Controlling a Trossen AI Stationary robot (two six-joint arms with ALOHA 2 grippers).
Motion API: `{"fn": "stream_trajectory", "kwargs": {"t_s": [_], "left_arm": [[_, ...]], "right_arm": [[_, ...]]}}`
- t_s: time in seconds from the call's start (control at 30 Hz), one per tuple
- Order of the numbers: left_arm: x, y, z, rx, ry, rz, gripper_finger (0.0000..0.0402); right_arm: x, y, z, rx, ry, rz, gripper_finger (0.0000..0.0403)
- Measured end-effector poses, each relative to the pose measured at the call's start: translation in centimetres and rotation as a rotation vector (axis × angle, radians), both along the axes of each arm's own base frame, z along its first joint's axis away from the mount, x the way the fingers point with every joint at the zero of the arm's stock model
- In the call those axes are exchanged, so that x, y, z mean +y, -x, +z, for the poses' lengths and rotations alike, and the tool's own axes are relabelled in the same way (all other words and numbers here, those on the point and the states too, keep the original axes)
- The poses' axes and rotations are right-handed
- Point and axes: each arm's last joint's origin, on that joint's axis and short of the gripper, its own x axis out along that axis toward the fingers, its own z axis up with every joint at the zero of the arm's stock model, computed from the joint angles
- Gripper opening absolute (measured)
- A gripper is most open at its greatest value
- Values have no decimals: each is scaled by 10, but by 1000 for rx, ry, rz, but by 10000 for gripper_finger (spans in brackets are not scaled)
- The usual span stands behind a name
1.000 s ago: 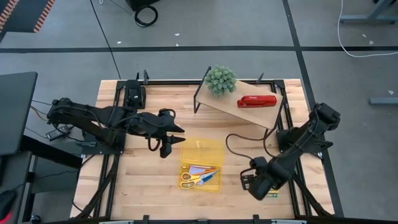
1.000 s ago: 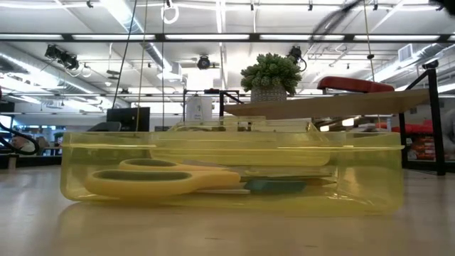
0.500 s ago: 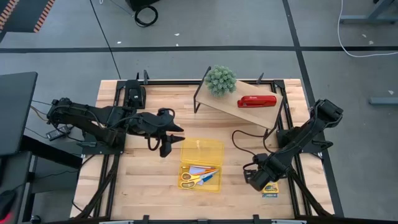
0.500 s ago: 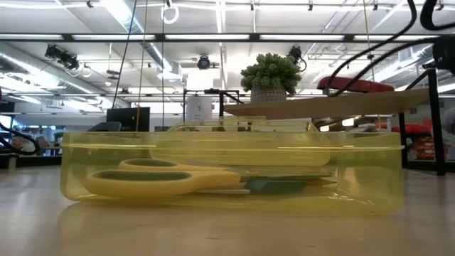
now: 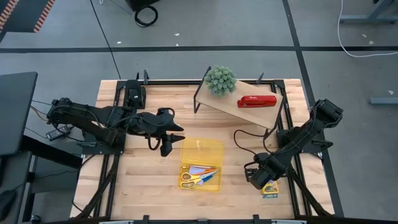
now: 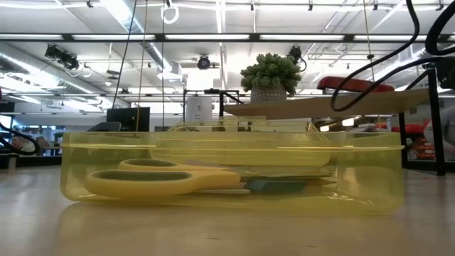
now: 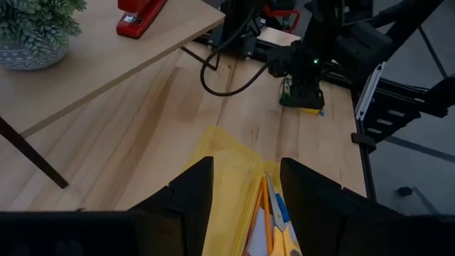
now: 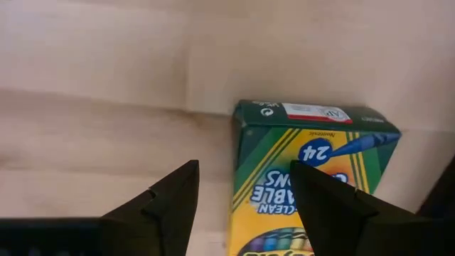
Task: Pack school essentials
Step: Put the crayon box into the supply box
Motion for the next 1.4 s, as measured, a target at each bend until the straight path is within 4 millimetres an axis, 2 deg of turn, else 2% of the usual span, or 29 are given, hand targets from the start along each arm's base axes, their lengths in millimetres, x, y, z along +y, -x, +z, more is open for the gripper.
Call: {"fn": "stream_trajectory", "kwargs": {"t_s": [0.23, 0.37, 0.67, 0.97, 1.13, 1.27, 1.4], "left_arm": [[0, 0, 0, 0, -2, 4, 172], [0, 0, 0, -2, 11, 19, 172], [0, -1, -1, 3, 7, 27, 172], [0, -1, -1, 3, 7, 27, 172], [0, -1, -1, 2, 17, 33, 172], [-3, -1, -1, 1, 40, 33, 172], [-9, 1, -1, 0, 70, 26, 172]], "right_arm": [[5, -5, -1, -41, -45, -7, 222], [11, -9, 7, -81, -59, 11, 209], [23, 1, 11, -57, -83, 84, 174], [38, 10, 38, -45, -33, 245, 172], [42, 20, 31, -66, -11, 335, 169], [44, 25, 22, -73, -29, 352, 171], [42, 29, 21, -50, -17, 332, 183]]}}
